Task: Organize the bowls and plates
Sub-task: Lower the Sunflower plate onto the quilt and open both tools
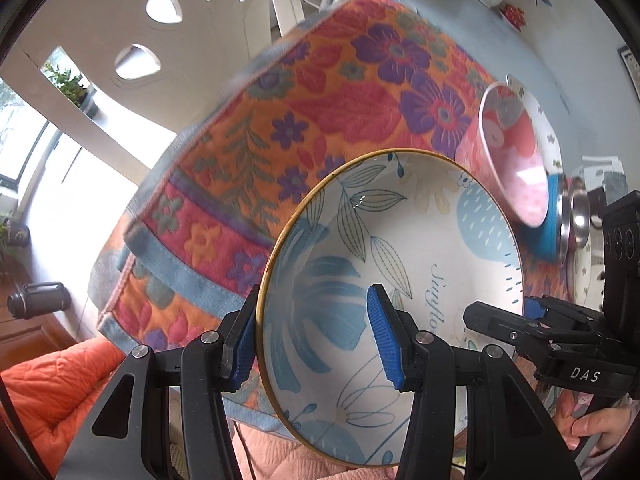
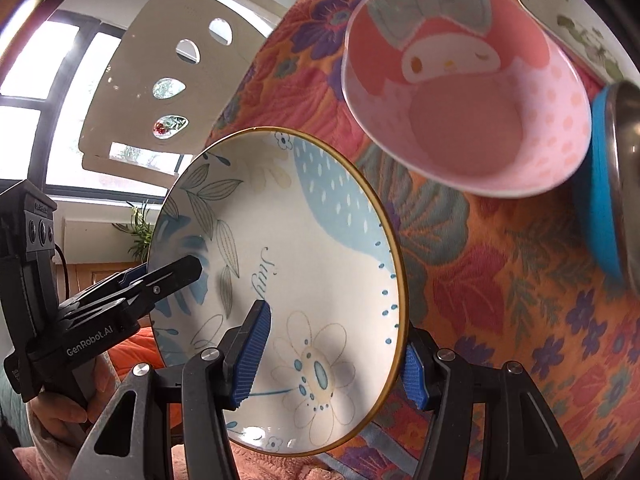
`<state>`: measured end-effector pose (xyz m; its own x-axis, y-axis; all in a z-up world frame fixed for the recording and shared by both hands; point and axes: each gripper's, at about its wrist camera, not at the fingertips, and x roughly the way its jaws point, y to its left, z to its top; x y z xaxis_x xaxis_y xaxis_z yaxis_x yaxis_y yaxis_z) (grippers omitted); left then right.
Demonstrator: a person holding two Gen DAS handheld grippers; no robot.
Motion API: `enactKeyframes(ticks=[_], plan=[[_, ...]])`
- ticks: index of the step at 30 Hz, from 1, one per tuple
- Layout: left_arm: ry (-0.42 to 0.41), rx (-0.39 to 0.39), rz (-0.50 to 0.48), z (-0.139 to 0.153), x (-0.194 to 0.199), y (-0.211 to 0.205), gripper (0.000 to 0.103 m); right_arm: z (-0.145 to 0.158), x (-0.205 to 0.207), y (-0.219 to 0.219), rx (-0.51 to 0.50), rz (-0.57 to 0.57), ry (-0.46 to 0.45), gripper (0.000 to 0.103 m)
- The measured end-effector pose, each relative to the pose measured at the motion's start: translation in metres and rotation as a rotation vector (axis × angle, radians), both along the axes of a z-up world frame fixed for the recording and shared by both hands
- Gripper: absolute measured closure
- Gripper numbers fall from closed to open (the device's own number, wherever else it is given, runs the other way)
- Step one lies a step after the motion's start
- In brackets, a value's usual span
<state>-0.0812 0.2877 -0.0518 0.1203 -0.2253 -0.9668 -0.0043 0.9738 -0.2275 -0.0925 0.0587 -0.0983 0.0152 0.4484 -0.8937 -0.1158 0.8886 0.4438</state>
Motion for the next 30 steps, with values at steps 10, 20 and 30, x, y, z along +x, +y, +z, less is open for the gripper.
enactKeyframes(ticks=[10, 20, 30], plan=[[0.054, 0.005, -0.060, -0.024, -0.007, -0.019, 0.056, -0.017, -0.002, -0.017, -0.020, -0.040, -0.003, 0.045], [0.070, 0.016, -0.112, -0.032, -0.007, -0.033, 0.056, -0.021, 0.004, -0.030, -0.040, -0.077, -0.011, 0.045], [0.077, 0.021, -0.157, -0.035, 0.004, -0.053, 0.056, -0.021, 0.005, -0.041, -0.049, -0.107, -0.005, 0.045]])
